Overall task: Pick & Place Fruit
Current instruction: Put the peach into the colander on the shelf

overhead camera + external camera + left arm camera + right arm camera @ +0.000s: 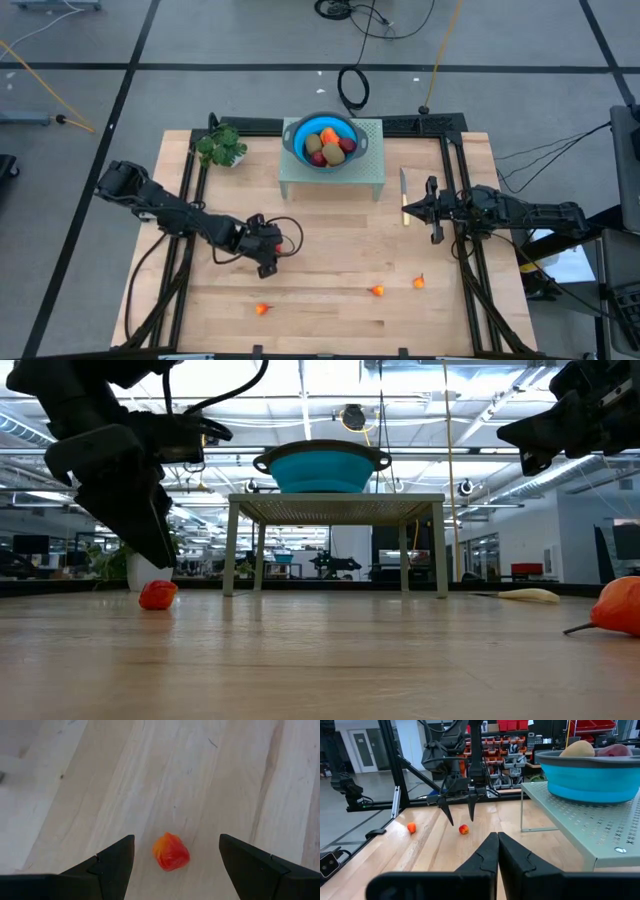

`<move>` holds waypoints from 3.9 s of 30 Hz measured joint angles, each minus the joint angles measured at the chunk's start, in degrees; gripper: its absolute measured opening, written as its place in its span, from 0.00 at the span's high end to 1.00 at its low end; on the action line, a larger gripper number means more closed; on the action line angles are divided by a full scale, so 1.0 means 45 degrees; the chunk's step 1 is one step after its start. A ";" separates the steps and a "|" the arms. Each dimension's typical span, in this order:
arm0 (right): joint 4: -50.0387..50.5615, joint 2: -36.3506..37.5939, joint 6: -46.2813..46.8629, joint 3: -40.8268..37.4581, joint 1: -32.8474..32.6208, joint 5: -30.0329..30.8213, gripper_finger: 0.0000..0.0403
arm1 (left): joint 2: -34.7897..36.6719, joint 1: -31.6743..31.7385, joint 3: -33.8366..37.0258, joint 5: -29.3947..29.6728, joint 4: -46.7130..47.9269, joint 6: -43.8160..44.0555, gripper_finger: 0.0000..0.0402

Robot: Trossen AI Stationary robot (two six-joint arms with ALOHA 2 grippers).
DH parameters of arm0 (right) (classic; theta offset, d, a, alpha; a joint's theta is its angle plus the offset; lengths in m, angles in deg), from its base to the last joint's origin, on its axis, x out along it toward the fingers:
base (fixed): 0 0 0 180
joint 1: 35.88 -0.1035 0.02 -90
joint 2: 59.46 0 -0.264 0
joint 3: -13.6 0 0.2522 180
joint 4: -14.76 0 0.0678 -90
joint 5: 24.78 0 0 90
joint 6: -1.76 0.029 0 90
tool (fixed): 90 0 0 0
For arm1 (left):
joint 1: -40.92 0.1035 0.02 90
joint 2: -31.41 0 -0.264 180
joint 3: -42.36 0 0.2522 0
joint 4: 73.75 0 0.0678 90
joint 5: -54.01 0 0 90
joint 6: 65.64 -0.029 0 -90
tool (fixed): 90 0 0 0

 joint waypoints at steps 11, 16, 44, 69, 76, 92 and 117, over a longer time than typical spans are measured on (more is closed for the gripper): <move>0.0004 0.0000 -0.0352 0.0000 0.0000 0.0000 0.99 | 0.0000 0.0178 0.0542 0.0112 -0.0059 0.0570 0.27; 0.0004 0.0000 -0.0635 0.0000 0.0000 0.0000 0.99 | 0.0000 0.0178 0.0675 0.0113 -0.0107 0.0579 0.27; 0.0008 0.0000 -0.0850 0.0000 0.0005 0.0000 0.99 | -0.1316 0.0237 0.0612 0.0100 -0.1078 0.0545 0.27; 0.0012 0.0000 -0.0852 0.0000 0.0005 0.0003 0.99 | -0.1316 0.0237 0.0612 -0.0323 -0.1292 0.0199 0.74; 0.0013 0.0000 -0.0850 0.0000 0.0005 0.0005 0.99 | -0.1316 0.0237 0.0622 -0.0435 -0.1506 -0.0450 0.80; 0.0008 0.0000 -0.0850 0.0000 0.0003 0.0005 0.99 | -0.1326 0.0962 -0.1315 0.0169 -0.0494 -0.4660 0.81; -0.0001 0.0000 -0.0850 0.0000 0.0005 0.0005 0.99 | -0.1311 0.1533 -0.5764 0.3575 -0.1274 -0.9956 0.81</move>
